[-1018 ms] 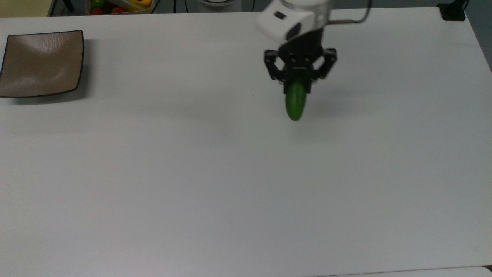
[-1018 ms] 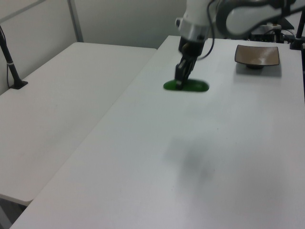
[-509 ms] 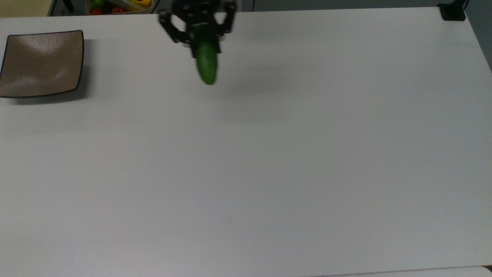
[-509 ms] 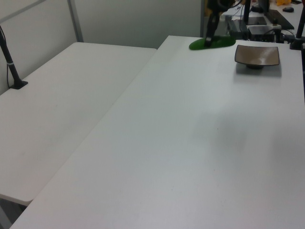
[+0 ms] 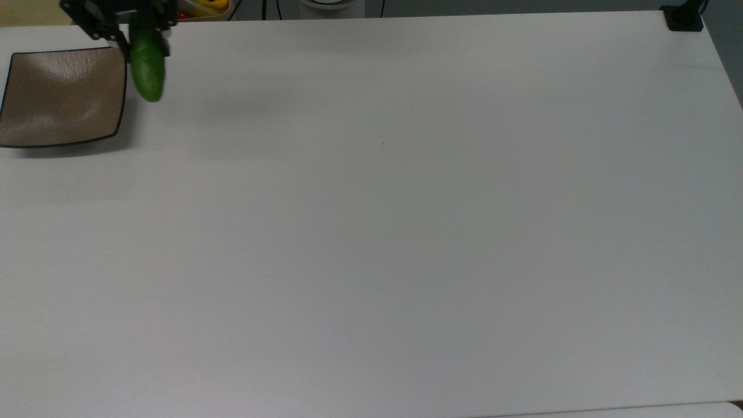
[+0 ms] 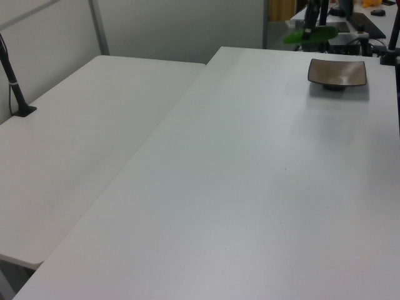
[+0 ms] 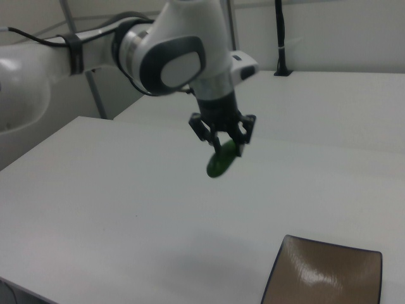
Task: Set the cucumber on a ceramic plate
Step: 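Lift the cucumber and carry it toward the brown ceramic plate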
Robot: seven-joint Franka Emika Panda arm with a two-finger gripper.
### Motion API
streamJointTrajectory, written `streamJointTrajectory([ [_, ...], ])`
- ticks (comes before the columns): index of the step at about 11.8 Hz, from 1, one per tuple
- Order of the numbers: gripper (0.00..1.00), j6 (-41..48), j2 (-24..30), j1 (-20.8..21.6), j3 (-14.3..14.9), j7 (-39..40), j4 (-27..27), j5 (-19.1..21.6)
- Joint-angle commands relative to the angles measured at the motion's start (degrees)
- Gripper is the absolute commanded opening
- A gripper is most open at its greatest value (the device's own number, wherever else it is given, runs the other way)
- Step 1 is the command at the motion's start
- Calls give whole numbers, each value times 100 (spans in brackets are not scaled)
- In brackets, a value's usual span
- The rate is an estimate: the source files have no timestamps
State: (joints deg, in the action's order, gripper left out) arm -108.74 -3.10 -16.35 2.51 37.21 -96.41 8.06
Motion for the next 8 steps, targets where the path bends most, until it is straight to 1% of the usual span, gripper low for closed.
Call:
streamJointTrajectory([
  [1, 10, -86, -208, -149, 582, 785, -185, 108],
  [2, 10, -103, -339, -193, 793, 996, -185, 108],
  [3, 10, -321, -410, -281, 847, 1120, -211, 108],
  [7, 10, -1673, -919, -623, 848, 1174, -597, 108],
  [8, 10, -2025, -956, -711, 848, 1287, -755, 108],
])
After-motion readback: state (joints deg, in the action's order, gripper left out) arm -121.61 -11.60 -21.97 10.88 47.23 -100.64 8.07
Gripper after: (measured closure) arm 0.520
